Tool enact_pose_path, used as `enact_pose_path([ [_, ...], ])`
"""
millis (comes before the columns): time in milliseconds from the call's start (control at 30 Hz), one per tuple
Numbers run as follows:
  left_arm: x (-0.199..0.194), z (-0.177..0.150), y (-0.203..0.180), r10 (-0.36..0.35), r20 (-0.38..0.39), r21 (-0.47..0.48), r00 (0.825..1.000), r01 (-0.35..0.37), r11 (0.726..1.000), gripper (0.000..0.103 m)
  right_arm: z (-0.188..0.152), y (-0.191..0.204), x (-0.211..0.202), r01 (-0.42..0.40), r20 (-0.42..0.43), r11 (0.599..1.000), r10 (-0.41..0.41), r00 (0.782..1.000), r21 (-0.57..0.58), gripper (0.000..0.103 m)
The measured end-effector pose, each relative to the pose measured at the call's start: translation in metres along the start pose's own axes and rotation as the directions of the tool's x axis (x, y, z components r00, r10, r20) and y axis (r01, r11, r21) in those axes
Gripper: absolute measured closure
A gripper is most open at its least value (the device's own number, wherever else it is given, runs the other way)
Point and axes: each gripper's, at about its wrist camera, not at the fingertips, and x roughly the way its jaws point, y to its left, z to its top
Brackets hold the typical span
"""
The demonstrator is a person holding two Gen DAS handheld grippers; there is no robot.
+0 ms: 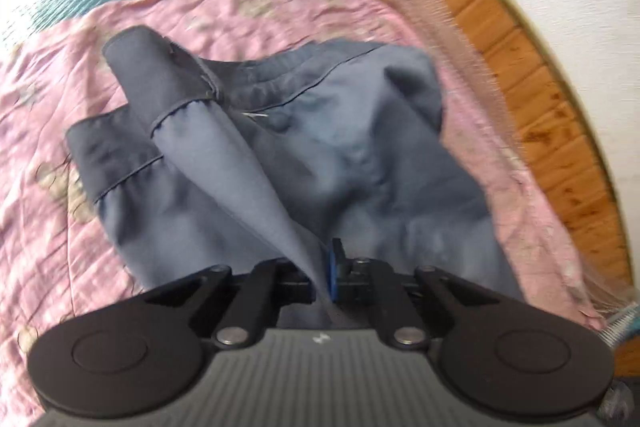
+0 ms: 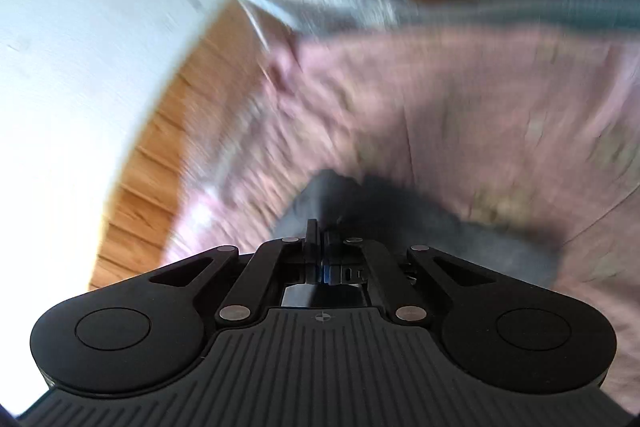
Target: Fold clothes
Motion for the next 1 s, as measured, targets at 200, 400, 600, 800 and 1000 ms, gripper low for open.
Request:
enact_pose_path([
  [200, 0.016, -0.017, 0.022, 0.032, -0.089, -0.018, 0.996, -0.033, 0.999, 0.097, -0.028, -0.063, 0.021, 0.204, -0.124, 0.979, -0.200, 0.972, 0.020, 0.103],
  [400, 0.015, -0.013, 0.013, 0.094, -0.068, 0.003, 0.993, -0.094, 0.996, 0.080, -0.024, -0.056, 0.013, 0.148, -0.086, 0.989, -0.146, 0.986, 0.020, 0.103],
  [600, 0.000, 0.002, 0.034, 0.174, 0.037, -0.121, 0.984, -0.168, 0.978, 0.043, -0.029, -0.048, 0.030, 0.149, -0.163, 0.985, -0.161, 0.974, -0.084, 0.089],
  [800, -0.006, 0.027, 0.055, 0.202, 0.103, -0.220, 0.974, -0.175, 0.960, 0.044, -0.035, -0.037, 0.053, 0.150, -0.231, 0.984, -0.168, 0.958, -0.095, 0.080],
  [1000, -0.031, 0.038, 0.048, -0.100, 0.214, -0.116, 0.972, 0.127, 0.985, 0.096, -0.025, -0.042, 0.046, 0.172, -0.181, 0.983, -0.180, 0.967, -0.056, 0.103],
])
